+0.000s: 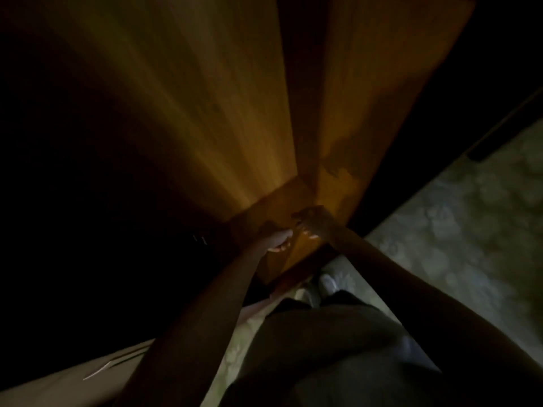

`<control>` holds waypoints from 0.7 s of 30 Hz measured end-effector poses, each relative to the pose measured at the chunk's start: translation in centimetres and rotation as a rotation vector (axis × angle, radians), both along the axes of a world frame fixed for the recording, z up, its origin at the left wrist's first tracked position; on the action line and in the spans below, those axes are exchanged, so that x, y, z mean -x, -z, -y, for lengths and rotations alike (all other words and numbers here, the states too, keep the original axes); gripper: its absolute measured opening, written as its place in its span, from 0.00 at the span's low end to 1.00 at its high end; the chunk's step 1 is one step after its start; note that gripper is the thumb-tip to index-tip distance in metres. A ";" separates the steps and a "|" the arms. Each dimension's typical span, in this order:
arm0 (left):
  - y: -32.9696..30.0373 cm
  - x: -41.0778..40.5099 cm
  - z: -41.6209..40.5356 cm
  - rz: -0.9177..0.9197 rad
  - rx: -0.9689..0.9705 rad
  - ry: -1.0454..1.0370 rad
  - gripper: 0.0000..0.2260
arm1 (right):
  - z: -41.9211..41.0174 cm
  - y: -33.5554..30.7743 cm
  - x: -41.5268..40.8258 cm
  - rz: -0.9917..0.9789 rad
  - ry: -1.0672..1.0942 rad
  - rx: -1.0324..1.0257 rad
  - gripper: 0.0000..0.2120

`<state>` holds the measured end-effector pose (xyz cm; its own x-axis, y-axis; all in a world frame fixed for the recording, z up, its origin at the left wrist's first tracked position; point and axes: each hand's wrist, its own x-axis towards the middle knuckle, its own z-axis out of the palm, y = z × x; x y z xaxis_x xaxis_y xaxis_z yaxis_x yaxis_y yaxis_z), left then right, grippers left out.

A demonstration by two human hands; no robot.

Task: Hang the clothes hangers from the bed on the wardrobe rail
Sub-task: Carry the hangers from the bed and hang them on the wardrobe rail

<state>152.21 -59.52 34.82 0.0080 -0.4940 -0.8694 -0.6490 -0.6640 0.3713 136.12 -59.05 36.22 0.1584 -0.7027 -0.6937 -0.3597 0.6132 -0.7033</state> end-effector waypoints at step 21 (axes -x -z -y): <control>13.1 12.1 -8.8 0.054 -0.147 0.878 0.10 | -29.7 13.7 8.0 -0.327 0.792 -0.547 0.13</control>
